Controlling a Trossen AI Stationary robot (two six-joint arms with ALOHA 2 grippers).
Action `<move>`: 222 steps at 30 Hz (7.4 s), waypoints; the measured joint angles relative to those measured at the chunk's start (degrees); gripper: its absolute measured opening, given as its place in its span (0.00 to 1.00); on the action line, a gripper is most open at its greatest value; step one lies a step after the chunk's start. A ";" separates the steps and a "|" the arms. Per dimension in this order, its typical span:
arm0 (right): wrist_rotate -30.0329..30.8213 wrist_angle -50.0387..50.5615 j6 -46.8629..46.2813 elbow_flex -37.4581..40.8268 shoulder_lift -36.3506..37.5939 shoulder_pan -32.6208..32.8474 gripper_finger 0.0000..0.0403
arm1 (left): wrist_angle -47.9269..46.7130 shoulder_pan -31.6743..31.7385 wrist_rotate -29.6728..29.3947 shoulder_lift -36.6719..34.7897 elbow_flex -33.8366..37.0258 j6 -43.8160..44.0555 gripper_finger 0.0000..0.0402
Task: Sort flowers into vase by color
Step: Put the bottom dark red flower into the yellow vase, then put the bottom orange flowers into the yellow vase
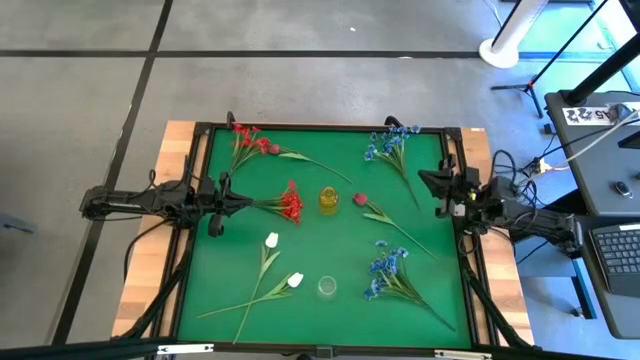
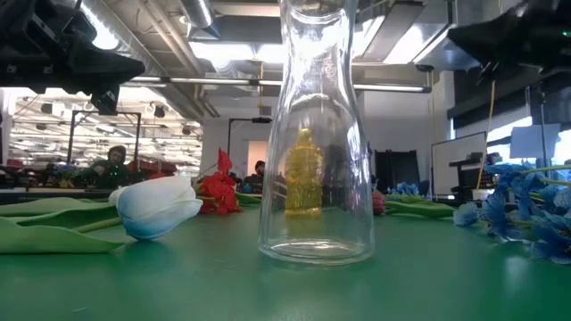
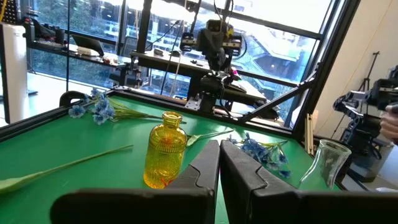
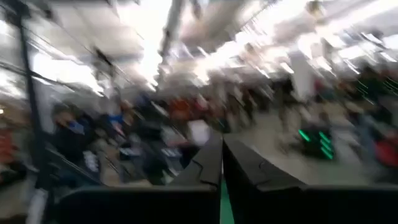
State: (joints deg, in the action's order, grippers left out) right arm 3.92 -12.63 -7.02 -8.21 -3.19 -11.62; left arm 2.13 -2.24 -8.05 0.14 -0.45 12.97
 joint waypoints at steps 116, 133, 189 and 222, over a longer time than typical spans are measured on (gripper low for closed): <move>-10.47 -26.51 1.54 -34.77 -63.11 -0.04 0.00 | 0.00 0.02 -0.17 0.02 -0.02 0.00 0.02; -12.48 -44.61 4.41 -34.75 -80.41 -0.90 0.00 | 0.00 0.00 -0.20 0.00 0.00 0.00 0.02; -10.63 14.26 7.17 -34.81 -48.32 6.96 0.64 | 15.76 0.02 -0.17 0.37 0.00 6.69 0.02; 4.53 27.87 7.31 -34.75 -42.09 11.23 0.64 | -26.81 3.28 -6.17 68.26 -30.98 7.59 0.43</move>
State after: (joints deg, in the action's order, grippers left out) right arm 8.45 15.25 0.30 -42.96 -45.28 -0.38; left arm -24.68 1.04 -14.23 68.41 -31.43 20.56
